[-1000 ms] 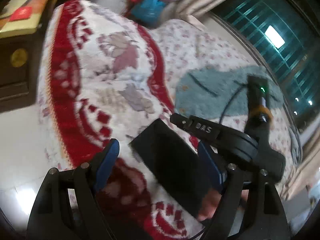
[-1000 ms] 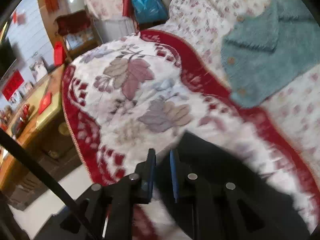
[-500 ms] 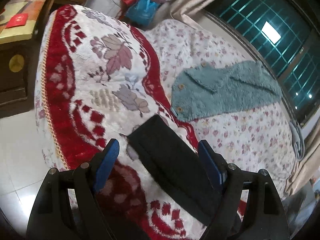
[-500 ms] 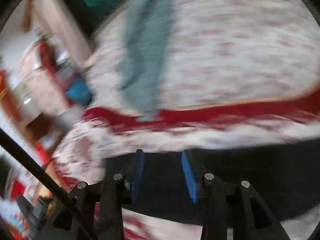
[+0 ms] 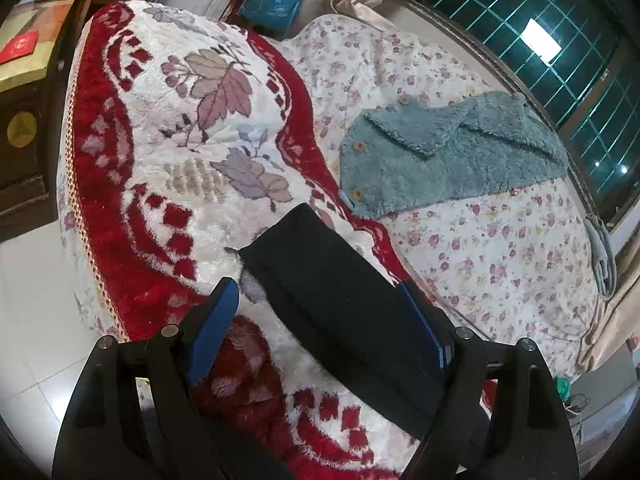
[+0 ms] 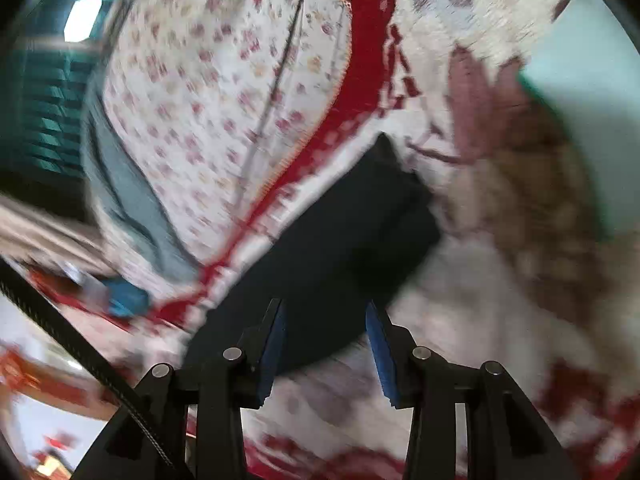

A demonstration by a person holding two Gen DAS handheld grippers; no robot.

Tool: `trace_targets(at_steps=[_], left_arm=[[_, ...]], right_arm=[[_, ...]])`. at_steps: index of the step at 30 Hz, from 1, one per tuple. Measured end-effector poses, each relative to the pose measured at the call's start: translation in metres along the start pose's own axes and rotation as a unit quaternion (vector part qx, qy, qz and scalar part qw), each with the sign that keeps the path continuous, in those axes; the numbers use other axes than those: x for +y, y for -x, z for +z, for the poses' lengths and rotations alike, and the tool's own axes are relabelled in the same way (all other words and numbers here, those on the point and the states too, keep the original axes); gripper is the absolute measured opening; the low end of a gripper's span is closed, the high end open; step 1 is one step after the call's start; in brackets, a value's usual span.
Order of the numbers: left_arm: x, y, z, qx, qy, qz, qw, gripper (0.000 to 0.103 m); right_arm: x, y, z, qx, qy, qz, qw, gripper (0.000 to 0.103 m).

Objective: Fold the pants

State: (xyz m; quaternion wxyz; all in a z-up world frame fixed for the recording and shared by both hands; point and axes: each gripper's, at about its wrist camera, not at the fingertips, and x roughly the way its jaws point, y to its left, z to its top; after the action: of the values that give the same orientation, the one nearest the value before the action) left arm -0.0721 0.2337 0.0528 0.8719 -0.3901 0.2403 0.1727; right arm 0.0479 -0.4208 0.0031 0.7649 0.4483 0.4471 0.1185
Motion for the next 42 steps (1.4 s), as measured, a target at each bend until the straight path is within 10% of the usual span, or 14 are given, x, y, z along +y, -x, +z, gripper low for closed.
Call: trace_targets(at_steps=[3, 9, 19, 25, 35, 42], left_arm=[[0.003, -0.003, 0.001, 0.008, 0.009, -0.001, 0.9999, 0.08], [0.009, -0.009, 0.002, 0.027, 0.026, -0.007, 0.9993, 0.08], [0.034, -0.043, 0.019, 0.134, 0.089, -0.039, 0.9863, 0.08], [0.031, -0.094, 0.019, 0.26, 0.125, -0.098, 0.9525, 0.08], [0.026, -0.115, 0.023, 0.295, 0.149, -0.166, 0.9292, 0.08], [0.017, -0.125, 0.027, 0.285, 0.125, -0.141, 0.94, 0.08]], right_arm=[[-0.001, -0.025, 0.008, 0.015, -0.046, 0.049, 0.998, 0.04], [-0.003, -0.063, 0.02, 0.044, -0.079, 0.009, 0.996, 0.04], [0.019, -0.075, 0.024, 0.016, 0.071, -0.079, 0.994, 0.011], [0.011, -0.076, 0.025, 0.015, 0.046, -0.065, 0.997, 0.012], [0.01, -0.075, 0.023, 0.016, 0.044, -0.065, 0.997, 0.012], [0.01, -0.075, 0.023, 0.016, 0.043, -0.065, 0.997, 0.012]])
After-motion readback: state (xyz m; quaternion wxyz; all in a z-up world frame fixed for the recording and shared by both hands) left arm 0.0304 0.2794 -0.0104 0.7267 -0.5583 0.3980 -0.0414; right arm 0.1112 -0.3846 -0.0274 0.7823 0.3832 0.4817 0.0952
